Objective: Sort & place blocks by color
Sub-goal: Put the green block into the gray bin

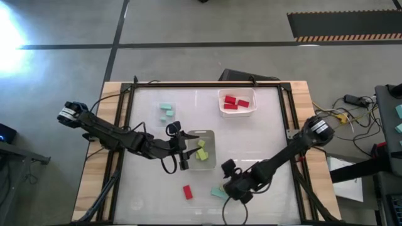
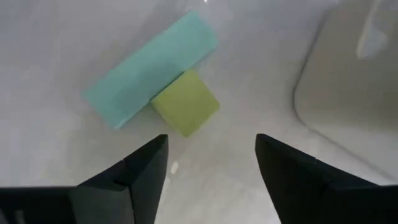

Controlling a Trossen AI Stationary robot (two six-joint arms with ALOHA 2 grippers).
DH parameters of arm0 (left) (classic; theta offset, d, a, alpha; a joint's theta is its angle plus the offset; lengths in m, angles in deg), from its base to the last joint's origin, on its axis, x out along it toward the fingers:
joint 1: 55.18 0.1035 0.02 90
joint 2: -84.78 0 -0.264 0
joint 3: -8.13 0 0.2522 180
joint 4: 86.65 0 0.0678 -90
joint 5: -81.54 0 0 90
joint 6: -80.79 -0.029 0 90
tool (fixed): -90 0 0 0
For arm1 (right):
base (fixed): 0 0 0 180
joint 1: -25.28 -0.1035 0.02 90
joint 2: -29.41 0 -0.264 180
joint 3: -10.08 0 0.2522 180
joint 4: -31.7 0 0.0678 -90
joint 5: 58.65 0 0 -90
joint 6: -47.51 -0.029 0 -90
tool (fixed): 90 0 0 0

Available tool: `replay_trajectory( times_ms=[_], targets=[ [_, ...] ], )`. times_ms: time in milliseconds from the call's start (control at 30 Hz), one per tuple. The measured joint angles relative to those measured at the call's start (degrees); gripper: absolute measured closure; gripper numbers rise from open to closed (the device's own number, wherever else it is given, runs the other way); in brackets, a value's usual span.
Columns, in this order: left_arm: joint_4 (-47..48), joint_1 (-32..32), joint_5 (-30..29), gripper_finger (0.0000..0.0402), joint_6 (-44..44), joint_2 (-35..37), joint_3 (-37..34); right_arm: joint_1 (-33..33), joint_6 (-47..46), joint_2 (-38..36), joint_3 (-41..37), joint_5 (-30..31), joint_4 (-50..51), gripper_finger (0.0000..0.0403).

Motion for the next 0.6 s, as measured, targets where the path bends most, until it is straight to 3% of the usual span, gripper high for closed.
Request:
replay_trajectory(
  times_ms=[267, 600],
  targets=[
    [0.0, 0.1, 0.1, 0.0214, 0.0, 0.0, 0.0, 1.7, 11.6, 6.3, 7.8, -6.7, 4.7, 0.0165],
    [0.1, 0.0, 0.1, 0.0214, 0.0, 0.0, 0.0, 5.2, 15.5, 10.1, 11.1, -13.6, 7.2, 0.0181]
  ],
)
